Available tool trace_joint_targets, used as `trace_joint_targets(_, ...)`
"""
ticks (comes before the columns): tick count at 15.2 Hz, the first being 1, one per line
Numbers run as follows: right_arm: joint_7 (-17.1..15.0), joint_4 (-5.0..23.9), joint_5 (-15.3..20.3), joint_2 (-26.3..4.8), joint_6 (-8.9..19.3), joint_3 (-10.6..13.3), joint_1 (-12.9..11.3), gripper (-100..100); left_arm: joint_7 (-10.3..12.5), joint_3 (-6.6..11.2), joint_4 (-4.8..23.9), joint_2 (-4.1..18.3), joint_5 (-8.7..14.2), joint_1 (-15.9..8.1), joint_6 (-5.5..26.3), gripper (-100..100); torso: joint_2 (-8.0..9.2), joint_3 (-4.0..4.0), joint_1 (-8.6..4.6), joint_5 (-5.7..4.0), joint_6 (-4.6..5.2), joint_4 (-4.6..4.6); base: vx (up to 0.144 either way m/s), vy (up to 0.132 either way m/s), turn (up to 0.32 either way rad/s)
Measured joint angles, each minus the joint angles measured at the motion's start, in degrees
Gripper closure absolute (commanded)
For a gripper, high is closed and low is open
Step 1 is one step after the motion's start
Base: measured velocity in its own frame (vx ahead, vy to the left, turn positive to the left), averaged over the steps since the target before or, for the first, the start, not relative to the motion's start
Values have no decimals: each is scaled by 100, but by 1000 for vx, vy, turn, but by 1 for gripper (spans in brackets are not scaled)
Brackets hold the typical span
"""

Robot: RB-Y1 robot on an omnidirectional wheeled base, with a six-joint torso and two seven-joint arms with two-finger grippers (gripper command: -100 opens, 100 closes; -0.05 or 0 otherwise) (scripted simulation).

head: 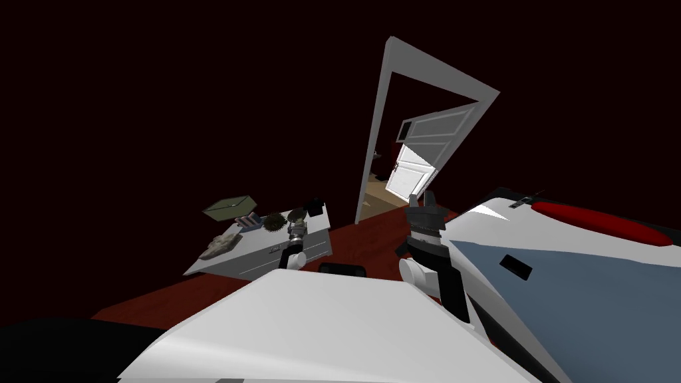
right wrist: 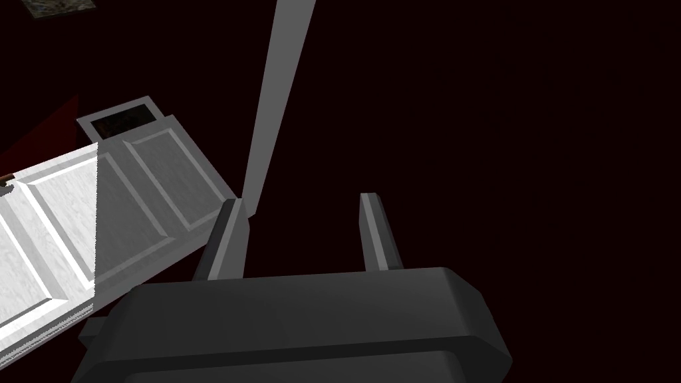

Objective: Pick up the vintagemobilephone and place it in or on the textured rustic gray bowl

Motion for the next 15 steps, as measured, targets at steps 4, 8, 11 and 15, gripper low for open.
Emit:
trace_joint_targets(4, 0, 0, 0, 0, 0, 0, 0, 0, 11, 153, 54, 98, 67, -156, 129, 100, -3, -2, -11, -2, -1, -2, 12, -16, -25)
trace_joint_targets(8, 0, 0, 0, 0, 0, 0, 0, 0, 9, 151, 52, 98, 66, -158, 129, 100, 3, 0, -2, 1, -4, -1, -1, 5, 22)
trace_joint_targets(11, 0, 0, 0, 0, 0, 0, 0, 0, 4, 0, 7, 13, -2, -33, -14, 100, 17, 0, 8, 18, -11, -17, -9, 16, 38)
trace_joint_targets(15, 0, 0, 0, 0, 0, 0, 0, 0, -1, 38, -22, 404, 1, -60, 43, 100, 12, -1, 12, 14, -15, -15, 4, -1, 2)
